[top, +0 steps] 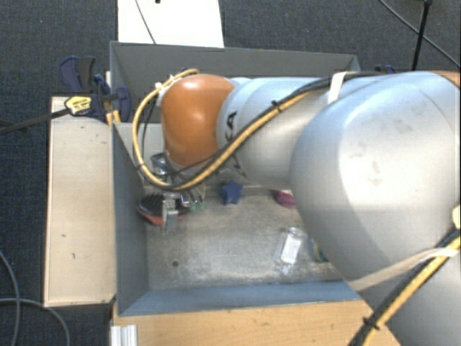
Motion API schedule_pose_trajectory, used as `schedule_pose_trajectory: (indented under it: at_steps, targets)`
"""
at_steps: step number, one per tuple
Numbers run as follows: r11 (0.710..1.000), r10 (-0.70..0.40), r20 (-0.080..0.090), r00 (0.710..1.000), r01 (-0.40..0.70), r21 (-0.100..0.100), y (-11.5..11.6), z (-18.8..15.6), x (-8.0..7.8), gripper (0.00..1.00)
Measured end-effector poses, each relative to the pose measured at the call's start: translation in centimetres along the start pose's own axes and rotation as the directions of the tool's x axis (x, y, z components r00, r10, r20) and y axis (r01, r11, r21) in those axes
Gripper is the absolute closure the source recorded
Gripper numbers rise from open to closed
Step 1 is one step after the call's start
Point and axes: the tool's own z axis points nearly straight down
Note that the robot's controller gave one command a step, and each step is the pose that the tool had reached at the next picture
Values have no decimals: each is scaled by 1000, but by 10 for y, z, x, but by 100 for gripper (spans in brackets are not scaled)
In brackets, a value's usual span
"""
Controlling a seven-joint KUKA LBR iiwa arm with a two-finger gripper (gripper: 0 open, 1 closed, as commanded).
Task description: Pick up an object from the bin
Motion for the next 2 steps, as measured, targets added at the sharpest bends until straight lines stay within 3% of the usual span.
schedule_pose_trajectory:
  at_steps: [1,2]
  targets:
    - [1000,3,-2,1000,-3,0,-1,-1,1,100]
    - [1000,-12,4,1000,12,-2,-2,-121,14,100]
